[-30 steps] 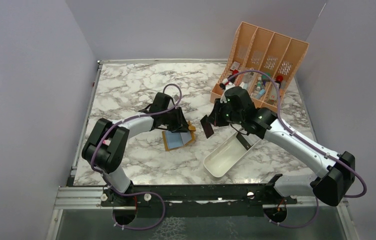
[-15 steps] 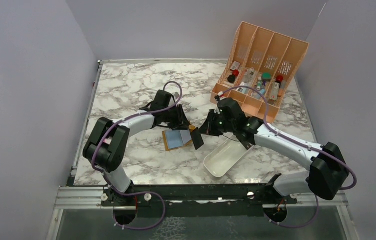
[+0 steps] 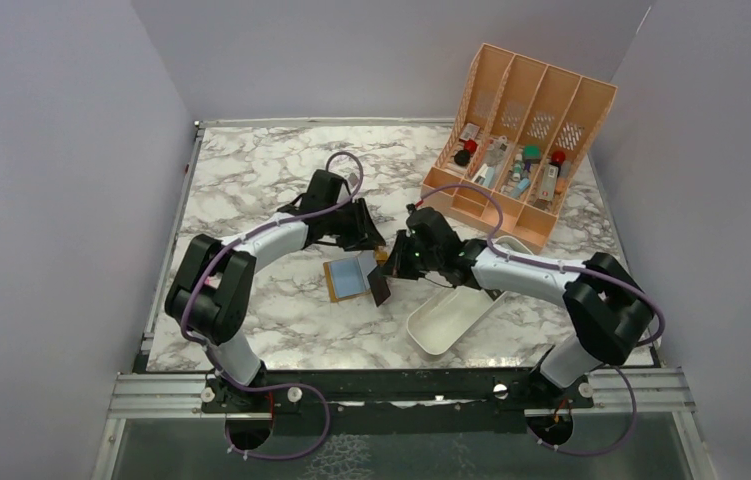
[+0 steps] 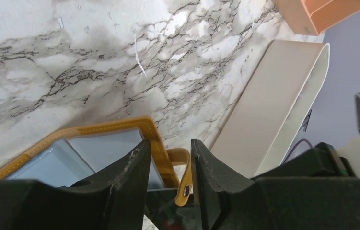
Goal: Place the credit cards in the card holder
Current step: Insert the credit card into the card holder.
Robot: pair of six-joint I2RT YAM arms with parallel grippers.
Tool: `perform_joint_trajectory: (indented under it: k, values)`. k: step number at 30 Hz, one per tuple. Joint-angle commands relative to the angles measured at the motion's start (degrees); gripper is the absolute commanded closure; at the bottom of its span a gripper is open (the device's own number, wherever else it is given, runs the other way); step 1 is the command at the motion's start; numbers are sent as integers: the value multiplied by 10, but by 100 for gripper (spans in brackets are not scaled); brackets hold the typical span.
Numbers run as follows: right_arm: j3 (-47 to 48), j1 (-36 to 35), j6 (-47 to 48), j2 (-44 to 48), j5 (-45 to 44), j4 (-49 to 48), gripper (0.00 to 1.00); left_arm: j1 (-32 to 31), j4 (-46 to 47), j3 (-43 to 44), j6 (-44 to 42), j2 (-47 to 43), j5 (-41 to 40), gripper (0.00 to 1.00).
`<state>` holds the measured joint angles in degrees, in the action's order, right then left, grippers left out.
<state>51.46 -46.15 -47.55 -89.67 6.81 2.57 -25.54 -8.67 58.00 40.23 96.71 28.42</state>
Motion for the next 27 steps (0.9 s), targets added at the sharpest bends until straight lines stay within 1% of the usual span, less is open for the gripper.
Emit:
perform_joint_trajectory:
  k: [1, 6, 12, 16, 18, 22, 25, 27]
  values:
    - [-4, -2, 10, -17, -62, -32, 99, 17, -25, 29, -8, -2, -6, 59]
    - [-6, -2, 17, -32, -72, -40, 99, 53, -53, 33, -26, -25, -16, 56]
    - [13, -2, 45, -54, -59, -52, 99, 101, -87, -4, -54, -81, -47, 55]
    - [16, 1, 81, -55, -2, -96, 99, 102, -97, -50, -63, -115, -64, 55]
    - [14, 1, 88, -55, 6, -125, 99, 102, -98, -72, -63, -125, -64, 57]
    - [32, 6, 109, -76, 20, -127, 99, 102, -96, -98, -69, -126, -72, 60]
    - [36, 12, 116, -88, 36, -140, 99, 102, -96, -109, -75, -127, -80, 60]
    - [40, 15, 124, -94, 36, -141, 99, 102, -98, -118, -76, -133, -96, 58]
